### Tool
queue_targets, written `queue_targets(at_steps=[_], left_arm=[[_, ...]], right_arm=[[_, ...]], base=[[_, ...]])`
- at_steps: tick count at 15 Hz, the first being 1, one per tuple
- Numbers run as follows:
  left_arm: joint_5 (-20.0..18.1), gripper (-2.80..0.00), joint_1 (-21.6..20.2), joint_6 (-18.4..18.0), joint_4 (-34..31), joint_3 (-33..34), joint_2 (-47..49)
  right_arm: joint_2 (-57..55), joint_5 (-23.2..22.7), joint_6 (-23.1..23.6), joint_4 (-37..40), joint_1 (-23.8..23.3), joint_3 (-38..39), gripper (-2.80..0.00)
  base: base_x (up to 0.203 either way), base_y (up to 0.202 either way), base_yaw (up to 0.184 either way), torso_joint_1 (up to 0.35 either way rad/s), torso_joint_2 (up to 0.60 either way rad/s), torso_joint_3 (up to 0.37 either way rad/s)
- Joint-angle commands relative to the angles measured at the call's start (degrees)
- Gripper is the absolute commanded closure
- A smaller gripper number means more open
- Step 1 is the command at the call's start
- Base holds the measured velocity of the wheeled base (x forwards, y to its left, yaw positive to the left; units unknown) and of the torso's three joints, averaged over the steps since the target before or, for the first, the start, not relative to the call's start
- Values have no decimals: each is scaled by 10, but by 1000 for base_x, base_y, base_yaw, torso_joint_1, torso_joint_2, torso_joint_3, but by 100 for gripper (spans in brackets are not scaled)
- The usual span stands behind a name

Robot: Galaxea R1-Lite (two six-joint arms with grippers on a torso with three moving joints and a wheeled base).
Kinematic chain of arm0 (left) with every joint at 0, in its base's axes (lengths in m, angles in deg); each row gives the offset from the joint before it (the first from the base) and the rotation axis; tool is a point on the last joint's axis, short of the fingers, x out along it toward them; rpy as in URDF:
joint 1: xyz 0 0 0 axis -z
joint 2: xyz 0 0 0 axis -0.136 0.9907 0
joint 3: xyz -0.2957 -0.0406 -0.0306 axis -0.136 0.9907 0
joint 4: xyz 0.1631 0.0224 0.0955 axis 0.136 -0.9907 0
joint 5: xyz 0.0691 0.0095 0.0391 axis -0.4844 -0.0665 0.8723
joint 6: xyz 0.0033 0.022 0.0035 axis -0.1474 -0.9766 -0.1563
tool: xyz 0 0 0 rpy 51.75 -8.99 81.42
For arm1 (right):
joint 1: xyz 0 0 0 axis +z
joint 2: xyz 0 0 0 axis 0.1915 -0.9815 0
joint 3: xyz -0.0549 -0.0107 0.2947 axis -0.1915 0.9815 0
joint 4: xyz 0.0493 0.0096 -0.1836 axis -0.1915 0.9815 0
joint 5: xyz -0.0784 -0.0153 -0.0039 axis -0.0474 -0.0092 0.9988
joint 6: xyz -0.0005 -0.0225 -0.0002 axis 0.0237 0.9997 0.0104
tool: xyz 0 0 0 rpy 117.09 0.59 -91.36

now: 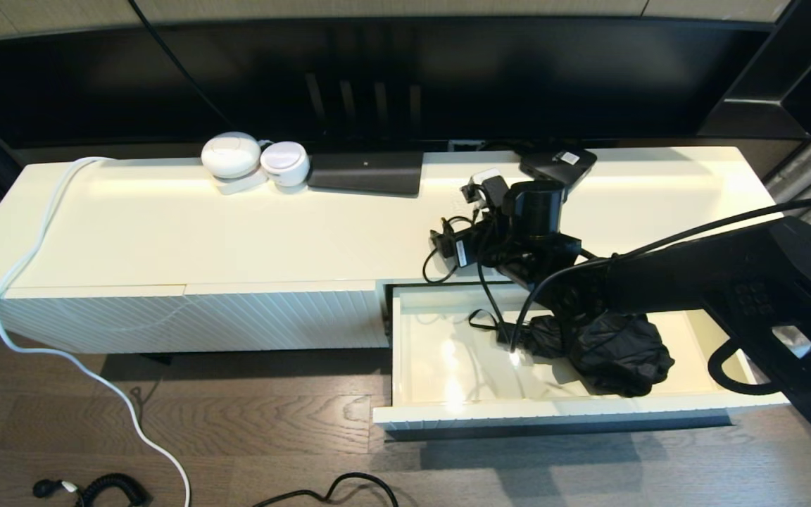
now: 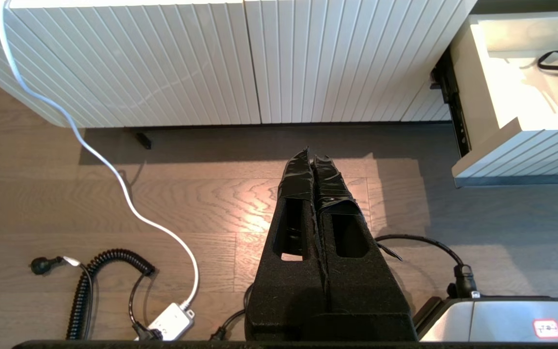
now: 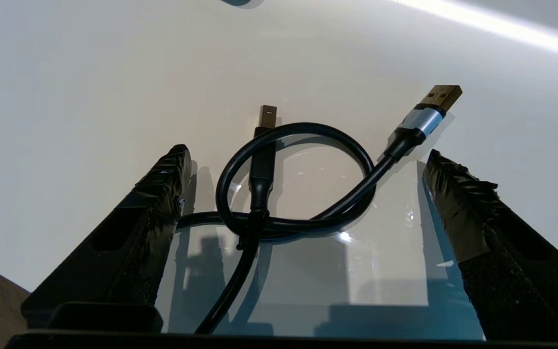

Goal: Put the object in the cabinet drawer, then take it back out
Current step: Put the data cable in the drawer

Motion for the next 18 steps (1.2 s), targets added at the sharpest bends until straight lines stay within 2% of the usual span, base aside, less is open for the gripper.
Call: queue_targets(at_steps=[1, 6, 7, 18], left_arm=[[0, 0, 0, 0, 0, 1, 0], [0, 0, 0, 0, 0, 0, 0], [0, 0, 0, 0, 0, 0, 0], [0, 0, 0, 0, 0, 0, 0]], right_arm=[[1, 0, 1, -4, 0, 4, -280], [-1, 6, 9, -3, 4, 0, -280], [-1, 8, 12, -3, 5, 0, 0], [-4, 9, 11, 1, 12, 2, 0]], base=[[0, 0, 0, 0, 0, 0], [0, 0, 0, 0, 0, 0], [0, 0, 0, 0, 0, 0], [0, 0, 0, 0, 0, 0]])
